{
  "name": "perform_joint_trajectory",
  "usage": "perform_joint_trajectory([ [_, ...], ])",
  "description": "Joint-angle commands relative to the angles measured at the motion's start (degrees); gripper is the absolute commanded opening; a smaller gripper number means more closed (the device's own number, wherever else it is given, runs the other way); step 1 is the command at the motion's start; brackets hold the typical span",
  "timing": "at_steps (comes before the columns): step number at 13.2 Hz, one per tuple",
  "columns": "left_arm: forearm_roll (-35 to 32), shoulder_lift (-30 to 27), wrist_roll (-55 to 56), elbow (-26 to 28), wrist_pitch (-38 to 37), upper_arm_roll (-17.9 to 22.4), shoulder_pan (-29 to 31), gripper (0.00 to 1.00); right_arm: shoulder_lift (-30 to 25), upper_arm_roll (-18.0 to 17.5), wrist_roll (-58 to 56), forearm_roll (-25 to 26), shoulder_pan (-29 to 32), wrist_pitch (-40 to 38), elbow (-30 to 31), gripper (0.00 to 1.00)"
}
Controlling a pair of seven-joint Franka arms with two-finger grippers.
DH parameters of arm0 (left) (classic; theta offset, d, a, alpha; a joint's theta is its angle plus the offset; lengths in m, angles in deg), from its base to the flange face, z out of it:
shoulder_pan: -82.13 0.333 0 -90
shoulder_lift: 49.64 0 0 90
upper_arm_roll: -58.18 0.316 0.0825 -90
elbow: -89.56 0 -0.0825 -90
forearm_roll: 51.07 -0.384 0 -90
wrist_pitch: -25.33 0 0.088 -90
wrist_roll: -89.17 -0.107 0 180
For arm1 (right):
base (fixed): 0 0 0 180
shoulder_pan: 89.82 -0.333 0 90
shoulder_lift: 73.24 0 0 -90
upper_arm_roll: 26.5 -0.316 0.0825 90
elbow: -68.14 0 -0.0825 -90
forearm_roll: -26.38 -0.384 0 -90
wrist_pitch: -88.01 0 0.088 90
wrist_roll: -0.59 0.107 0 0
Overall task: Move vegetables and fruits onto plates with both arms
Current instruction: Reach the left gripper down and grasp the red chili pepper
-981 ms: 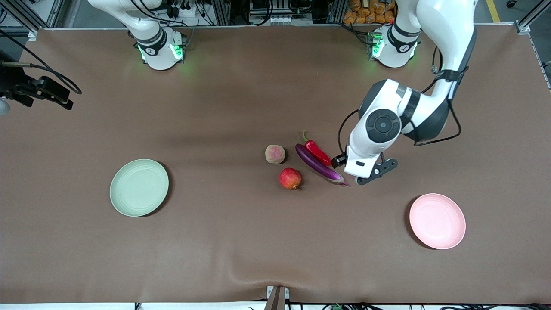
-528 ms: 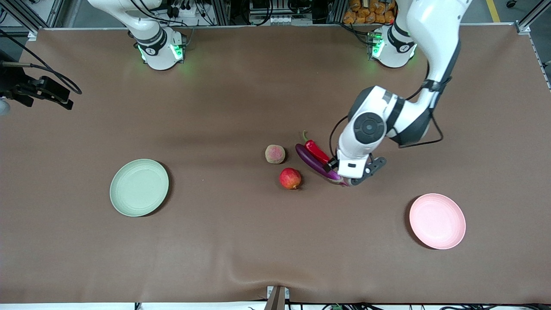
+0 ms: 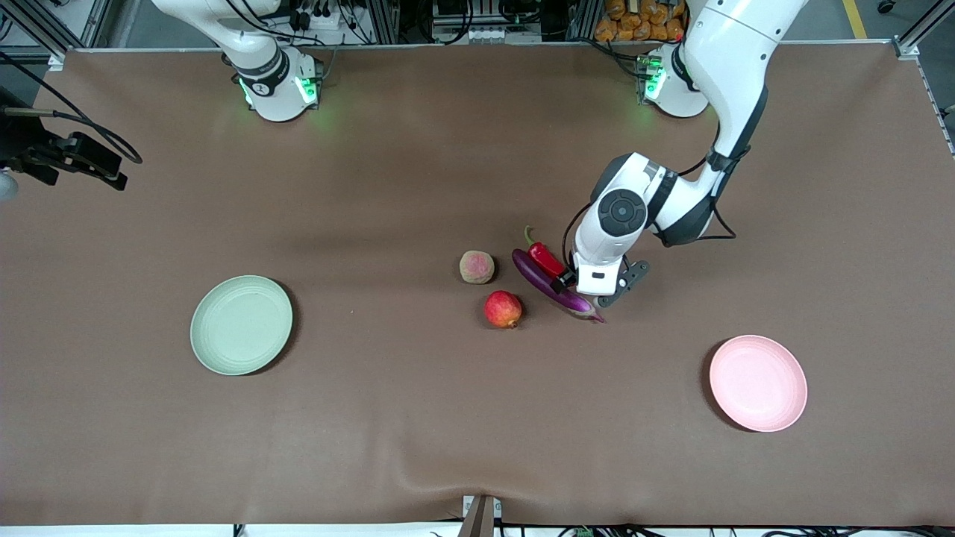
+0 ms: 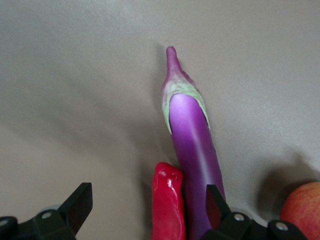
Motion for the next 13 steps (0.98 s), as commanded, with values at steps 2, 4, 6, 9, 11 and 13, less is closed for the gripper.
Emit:
perform_joint_trajectory([
  [2, -1.2, 0.4, 2.5, 0.8, 2.8, 0.1, -0.8, 1.00, 0.5, -0.2, -0.4, 0.2, 0.2, -0.3, -0.9, 1.00],
  [4, -1.3, 0.6, 2.5, 1.4, 3.0, 0.2, -1.4, 1.00, 0.5, -0.2, -0.4, 0.2, 0.2, -0.2, -0.9, 1.00],
  [6, -3.2, 0.6, 2.6, 1.9, 3.0, 0.1, -1.3, 1.00, 0.5, -0.2, -0.4, 0.2, 0.3, -0.3, -0.9, 1.00],
  [9, -3.5, 1.3, 3.3, 2.7, 4.1, 0.1, -1.4, 1.00, 0.5, -0.2, -0.4, 0.2, 0.3, -0.3, -0.9, 1.00],
  [11, -3.5, 1.4, 3.3, 2.8, 4.2, 0.1, -1.3, 0.97, 0.5, -0.2, -0.4, 0.2, 0.3, -0.4, -0.9, 1.00],
  [13, -3.5, 1.8, 3.3, 2.8, 4.3, 0.1, -1.4, 0.90, 0.5, -0.2, -0.4, 0.3, 0.3, -0.4, -0.9, 1.00],
])
